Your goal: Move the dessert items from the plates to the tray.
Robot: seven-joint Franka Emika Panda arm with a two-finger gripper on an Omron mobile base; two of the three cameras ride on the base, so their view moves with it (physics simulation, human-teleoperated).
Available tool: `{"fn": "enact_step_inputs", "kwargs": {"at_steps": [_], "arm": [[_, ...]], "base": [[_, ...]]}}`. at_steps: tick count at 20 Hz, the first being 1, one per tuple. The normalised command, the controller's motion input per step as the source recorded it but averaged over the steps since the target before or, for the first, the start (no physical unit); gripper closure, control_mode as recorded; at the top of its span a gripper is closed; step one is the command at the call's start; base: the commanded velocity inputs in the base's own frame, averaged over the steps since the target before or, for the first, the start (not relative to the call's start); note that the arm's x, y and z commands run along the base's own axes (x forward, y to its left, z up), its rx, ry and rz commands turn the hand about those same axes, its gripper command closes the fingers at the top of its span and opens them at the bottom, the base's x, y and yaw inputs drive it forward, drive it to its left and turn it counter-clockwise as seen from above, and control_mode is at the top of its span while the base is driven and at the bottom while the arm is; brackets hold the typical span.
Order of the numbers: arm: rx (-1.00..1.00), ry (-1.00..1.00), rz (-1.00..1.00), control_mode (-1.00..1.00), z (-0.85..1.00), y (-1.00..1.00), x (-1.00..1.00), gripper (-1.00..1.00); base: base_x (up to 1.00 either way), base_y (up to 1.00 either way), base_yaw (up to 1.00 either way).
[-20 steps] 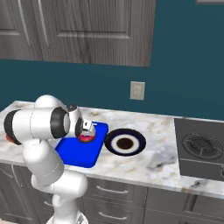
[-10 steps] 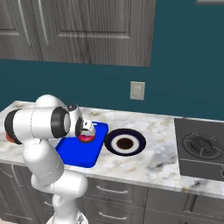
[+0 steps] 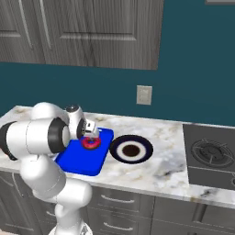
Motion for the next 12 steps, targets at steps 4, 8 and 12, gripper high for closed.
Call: {"fn": "enact_step_inputs", "kwargs": {"at_steps": [4,8,12], "arm": [[0.00,0.00,0.00,-1.00,0.59,0.01,-0.15,-1.00],[0.00,0.00,0.00,-1.00,0.55,0.07,-0.25,-1.00],[0.00,0.01,0.00,-1.00,0.42,0.16,-0.23,-1.00]], "base": [[0.00,0.00,0.00],[0.00,0.00,0.00],[0.00,0.00,0.00]]}}
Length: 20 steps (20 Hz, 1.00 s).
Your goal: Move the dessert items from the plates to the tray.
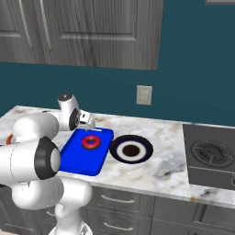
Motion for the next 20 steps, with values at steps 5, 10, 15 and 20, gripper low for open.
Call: {"fn": "enact_step_inputs", "kwargs": {"at_steps": [5,10,15,20], "arm": [[0.02,0.03,0.00,-1.00,0.10,0.30,-0.21,-1.00],[0.01,0.03,0.00,-1.00,0.00,0.39,-0.19,-1.00],[0.02,0.03,0.00,-1.00,0.00,0.43,-0.09,-1.00],[0.00,0.03,0.00,-1.00,0.00,0.56,-0.04,-1.00]], "base": [[0.00,0.00,0.00],[0.00,0.00,0.00],[0.00,0.00,0.00],[0.00,0.00,0.00]]}}
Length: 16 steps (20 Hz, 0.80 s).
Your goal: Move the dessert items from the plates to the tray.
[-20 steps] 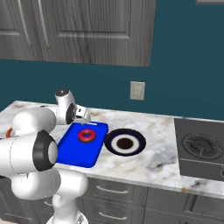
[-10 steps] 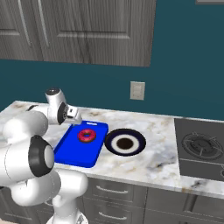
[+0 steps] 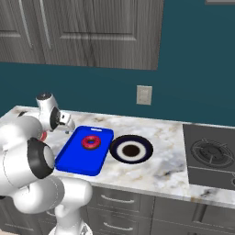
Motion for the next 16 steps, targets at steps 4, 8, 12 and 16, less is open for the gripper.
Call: {"fn": "enact_step_inputs", "kwargs": {"at_steps": [4,8,12,16], "arm": [[0.00,0.02,0.00,-1.00,0.00,0.69,0.00,-1.00],[0.00,0.01,0.00,-1.00,0.00,0.64,-0.01,-1.00],[0.00,0.00,0.00,-1.00,0.00,0.52,-0.03,-1.00],[0.00,0.00,0.00,-1.00,0.00,0.52,-0.02,-1.00]], "base": [[0.00,0.00,0.00],[0.00,0.00,0.00],[0.00,0.00,0.00],[0.00,0.00,0.00]]}}
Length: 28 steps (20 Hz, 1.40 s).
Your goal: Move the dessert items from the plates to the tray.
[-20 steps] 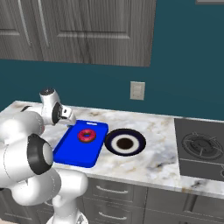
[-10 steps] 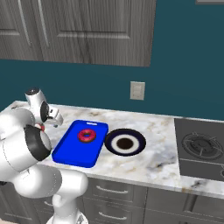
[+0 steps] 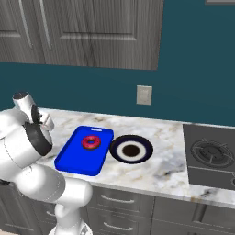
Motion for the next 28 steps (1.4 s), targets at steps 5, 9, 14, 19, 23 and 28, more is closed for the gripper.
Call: {"fn": "enact_step_inputs", "kwargs": {"at_steps": [5,9,14,19,23,28], "arm": [[0.00,0.00,0.07,-1.00,0.00,0.31,0.00,-1.00],[0.00,0.00,0.16,-1.00,0.00,0.19,0.00,-1.00],[0.00,0.00,0.14,-1.00,0.00,0.26,0.00,-1.00],[0.00,0.00,0.10,-1.00,0.00,0.32,-0.02,-1.00],[0.00,-0.04,0.04,-1.00,-0.05,0.28,-0.08,-1.00],[0.00,-0.09,0.00,-1.00,-0.05,0.17,-0.11,-1.00]], "base": [[0.00,0.00,0.00],[0.00,0.00,0.00],[0.00,0.00,0.00],[0.00,0.00,0.00],[0.00,0.00,0.00],[0.00,0.00,0.00]]}}
